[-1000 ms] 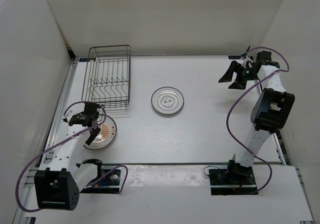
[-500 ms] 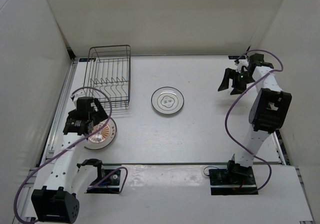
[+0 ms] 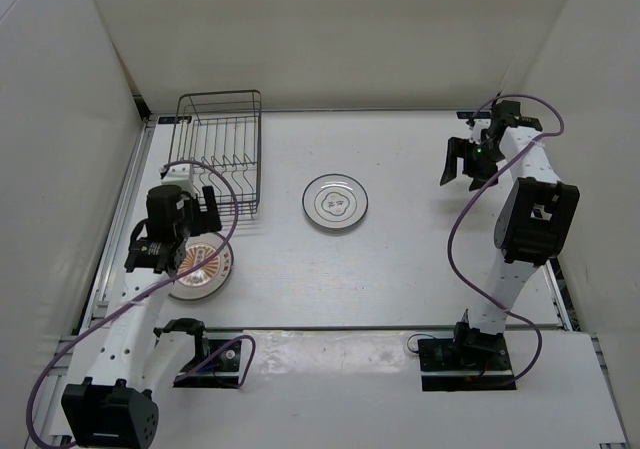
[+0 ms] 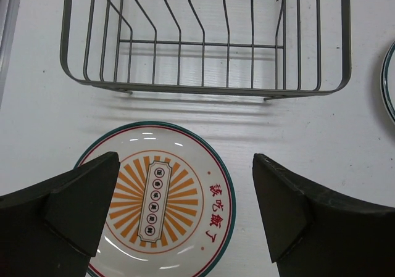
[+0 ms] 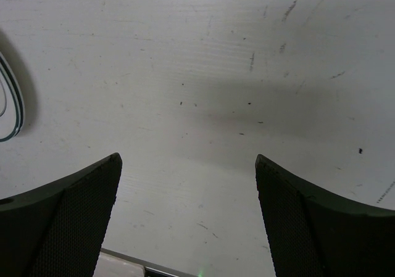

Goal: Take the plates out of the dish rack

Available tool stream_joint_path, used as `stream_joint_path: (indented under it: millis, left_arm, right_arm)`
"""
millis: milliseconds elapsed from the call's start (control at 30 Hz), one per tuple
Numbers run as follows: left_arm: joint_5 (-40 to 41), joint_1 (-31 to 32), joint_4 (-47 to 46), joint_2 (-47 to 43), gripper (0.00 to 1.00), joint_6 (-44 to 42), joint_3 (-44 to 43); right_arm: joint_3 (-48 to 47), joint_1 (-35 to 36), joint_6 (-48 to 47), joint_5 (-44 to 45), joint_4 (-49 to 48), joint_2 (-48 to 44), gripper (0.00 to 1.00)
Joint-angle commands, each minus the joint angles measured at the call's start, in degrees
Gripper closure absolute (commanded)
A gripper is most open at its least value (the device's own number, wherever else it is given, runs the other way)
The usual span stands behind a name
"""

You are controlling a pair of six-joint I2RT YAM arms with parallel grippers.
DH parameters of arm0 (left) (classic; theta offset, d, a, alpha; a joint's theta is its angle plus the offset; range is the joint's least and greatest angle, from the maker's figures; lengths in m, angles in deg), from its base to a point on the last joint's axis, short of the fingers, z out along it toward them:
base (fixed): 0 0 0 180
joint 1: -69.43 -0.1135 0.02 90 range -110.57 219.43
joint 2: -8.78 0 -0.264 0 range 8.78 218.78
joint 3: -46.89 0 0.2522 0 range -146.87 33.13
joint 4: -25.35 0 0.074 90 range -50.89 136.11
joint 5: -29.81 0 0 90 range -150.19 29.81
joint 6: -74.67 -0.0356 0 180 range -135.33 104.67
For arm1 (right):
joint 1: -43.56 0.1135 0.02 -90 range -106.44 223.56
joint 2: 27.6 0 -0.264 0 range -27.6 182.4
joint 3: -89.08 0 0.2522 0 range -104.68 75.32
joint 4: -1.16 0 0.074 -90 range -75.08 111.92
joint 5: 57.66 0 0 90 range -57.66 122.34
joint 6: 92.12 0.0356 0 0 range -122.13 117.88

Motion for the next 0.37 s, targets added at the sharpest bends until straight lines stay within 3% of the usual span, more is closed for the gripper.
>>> stream_joint_path:
  millis: [0, 167, 200, 333]
  left_arm:
    - [-1.12, 0.27, -3.06, -0.52, 0.01, -3.45, 1.62]
    - [-5.41, 0.18, -25.87, -7.97, 0.01, -9.58, 13.92]
    - [-5.51, 0.18, -27.83, -8.43, 0.01, -9.51, 17.94]
    - [-5.42, 0.18, -27.78, -9.23, 0.01, -8.29, 19.39]
  right_arm:
    - [-3.55, -0.26, 0.83, 5.08, 2.27, -2.29, 0.1]
    - [-3.12, -0.35, 0.48, 6.15, 2.19, -2.82, 0.1]
    - [-2.94, -0.34, 0.48, 5.62, 1.93, -3.25, 0.1]
    - [-2.15, -0.26, 1.1, 4.65, 0.62, -3.43, 0.1]
